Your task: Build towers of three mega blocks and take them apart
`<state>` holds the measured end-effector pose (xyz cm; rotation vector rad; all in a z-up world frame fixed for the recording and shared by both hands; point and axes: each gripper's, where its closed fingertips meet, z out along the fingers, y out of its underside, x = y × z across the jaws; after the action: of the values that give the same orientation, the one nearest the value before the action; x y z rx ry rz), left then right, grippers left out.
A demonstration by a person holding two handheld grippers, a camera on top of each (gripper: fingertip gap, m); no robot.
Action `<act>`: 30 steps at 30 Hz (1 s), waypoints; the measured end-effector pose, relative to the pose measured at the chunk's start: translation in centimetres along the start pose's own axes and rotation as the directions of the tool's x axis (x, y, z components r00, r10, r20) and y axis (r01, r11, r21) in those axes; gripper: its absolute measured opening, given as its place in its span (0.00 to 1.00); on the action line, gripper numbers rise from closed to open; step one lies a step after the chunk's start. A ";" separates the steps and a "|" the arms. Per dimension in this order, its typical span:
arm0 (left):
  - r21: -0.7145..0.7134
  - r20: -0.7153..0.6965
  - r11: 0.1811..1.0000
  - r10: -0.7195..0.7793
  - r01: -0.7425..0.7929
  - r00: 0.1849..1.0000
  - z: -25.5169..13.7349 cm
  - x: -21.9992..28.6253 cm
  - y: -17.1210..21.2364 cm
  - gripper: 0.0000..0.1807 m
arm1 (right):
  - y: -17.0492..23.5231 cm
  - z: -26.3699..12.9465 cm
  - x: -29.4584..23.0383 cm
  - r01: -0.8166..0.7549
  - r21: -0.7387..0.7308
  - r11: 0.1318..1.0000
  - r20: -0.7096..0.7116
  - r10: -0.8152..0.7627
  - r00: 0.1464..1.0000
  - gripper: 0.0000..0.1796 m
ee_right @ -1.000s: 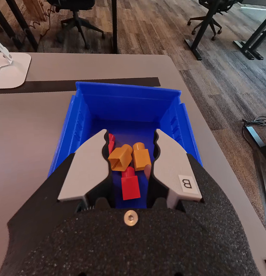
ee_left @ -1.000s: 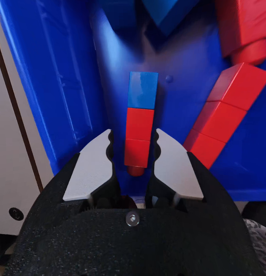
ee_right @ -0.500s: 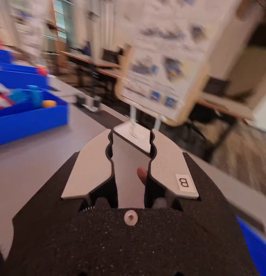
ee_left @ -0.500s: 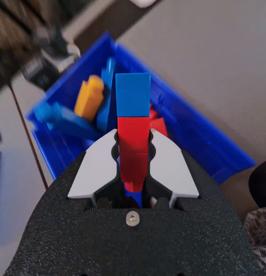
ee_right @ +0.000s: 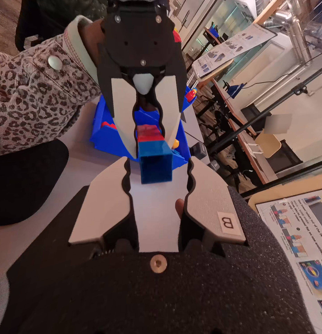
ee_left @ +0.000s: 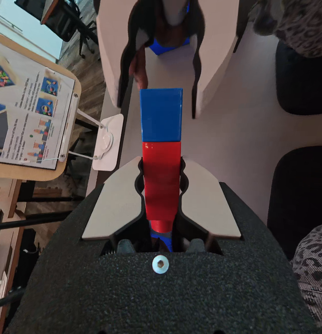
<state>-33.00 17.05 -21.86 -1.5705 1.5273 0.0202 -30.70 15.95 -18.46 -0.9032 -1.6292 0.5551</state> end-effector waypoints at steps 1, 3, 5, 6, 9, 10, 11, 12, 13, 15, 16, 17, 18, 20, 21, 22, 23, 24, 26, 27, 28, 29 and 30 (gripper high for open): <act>-0.001 -0.009 1.000 0.011 -0.011 1.000 0.2 0.2 -0.2 0.20 | -0.1 0.2 -0.1 0.004 0.012 1.000 0.001 -0.004 1.000 0.31; -0.007 -0.011 1.000 0.011 -0.011 1.000 0.4 0.2 -0.3 0.20 | -0.2 0.3 -0.3 0.037 0.014 0.999 0.006 -0.037 0.999 0.22; 0.020 -0.018 1.000 0.000 0.000 1.000 0.4 0.3 -0.5 0.20 | -0.3 0.1 -0.5 0.065 0.000 0.998 0.005 -0.065 0.998 0.20; 0.044 -0.026 0.999 -0.003 0.005 1.000 0.3 0.3 -0.8 0.20 | -0.4 -0.1 -0.5 0.057 -0.002 0.998 0.011 -0.057 0.998 0.20; 0.100 -0.031 0.994 -0.029 0.032 0.999 -0.3 0.3 -1.5 0.20 | -0.4 -0.7 -0.5 0.060 -0.013 0.998 0.014 -0.060 0.998 0.20; 0.115 -0.029 0.993 -0.031 0.034 0.999 -0.4 0.3 -1.7 0.20 | -0.1 -0.9 -0.5 0.060 -0.028 0.998 0.016 -0.059 0.998 0.20; 0.124 -0.029 0.992 -0.030 0.033 0.999 -0.5 0.4 -1.9 0.20 | 0.2 -1.0 -0.5 0.055 -0.037 0.998 0.022 -0.055 0.998 0.20; 0.124 -0.032 0.992 -0.029 0.033 0.999 -0.5 0.4 -1.9 0.20 | 0.2 -1.1 -0.5 0.052 -0.035 0.998 0.027 -0.051 0.998 0.20; 0.115 -0.035 0.993 -0.031 0.035 0.999 -0.5 0.5 -1.9 0.20 | 0.2 -1.1 -0.6 0.050 -0.033 0.998 0.031 -0.049 0.998 0.20; 0.094 -0.039 0.995 -0.032 0.036 0.999 -0.3 0.6 -1.7 0.20 | 0.6 -1.1 -0.6 0.050 -0.065 0.997 0.035 -0.048 0.998 0.20; 0.091 -0.042 0.995 -0.032 0.036 0.999 -0.2 0.6 -1.7 0.20 | 0.8 -1.1 -0.7 0.053 -0.077 0.996 0.035 -0.051 0.998 0.20; 0.093 -0.047 0.995 -0.033 0.037 0.998 -0.1 0.6 -1.7 0.20 | 0.9 -1.2 -0.7 0.052 -0.082 0.995 0.038 -0.049 0.998 0.20; 0.095 -0.052 0.995 -0.036 0.040 0.998 -0.1 0.7 -1.8 0.20 | 0.9 -1.4 -0.7 0.050 -0.086 0.995 0.040 -0.046 0.998 0.20; -0.102 0.028 0.993 -0.060 0.062 0.998 -0.2 -0.4 1.7 0.20 | 1.6 -2.6 0.1 0.051 -0.117 0.992 0.006 -0.051 0.999 0.20; -0.239 0.096 0.967 -0.071 0.092 0.993 -0.8 -1.3 4.7 0.20 | 1.9 -3.8 0.9 0.031 -0.119 0.992 -0.034 -0.035 0.999 0.20; -0.279 0.145 0.951 -0.099 0.136 0.985 -1.5 -1.9 6.5 0.20 | 2.0 -5.3 1.9 0.000 -0.099 0.995 -0.086 -0.009 0.996 0.20; -0.234 0.182 0.955 -0.138 0.180 0.973 -2.0 -2.5 7.1 0.20 | 2.2 -7.1 3.0 -0.034 -0.074 0.997 -0.148 0.023 0.989 0.20; -0.152 0.194 0.966 -0.177 0.208 0.965 -2.5 -2.9 6.8 0.20 | 2.5 -9.1 4.2 -0.072 -0.058 0.996 -0.218 0.057 0.974 0.20; 0.004 0.208 0.979 -0.202 0.206 0.957 -3.6 -3.4 5.5 0.20 | 4.3 -13.7 6.6 -0.154 -0.078 0.985 -0.404 0.111 0.908 0.20; 0.064 0.232 0.981 -0.192 0.182 0.954 -4.2 -3.7 4.7 0.20 | 5.9 -16.4 7.6 -0.210 -0.109 0.972 -0.501 0.129 0.856 0.20; 0.112 0.253 0.982 -0.178 0.154 0.951 -4.7 -4.0 4.0 0.20 | 7.6 -19.4 8.5 -0.276 -0.138 0.951 -0.604 0.140 0.785 0.20; 0.153 0.275 0.980 -0.167 0.129 0.947 -5.2 -4.3 3.3 0.20 | 9.6 -22.7 9.3 -0.355 -0.144 0.924 -0.712 0.153 0.685 0.20; 0.189 0.302 0.976 -0.160 0.105 0.940 -5.6 -4.7 2.7 0.20 | 11.8 -26.0 9.7 -0.452 -0.113 0.885 -0.803 0.187 0.566 0.20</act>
<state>-39.34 17.92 -17.49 -1.4509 1.1407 0.0605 -3.23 27.94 -15.00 -1.4555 -0.7347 0.0840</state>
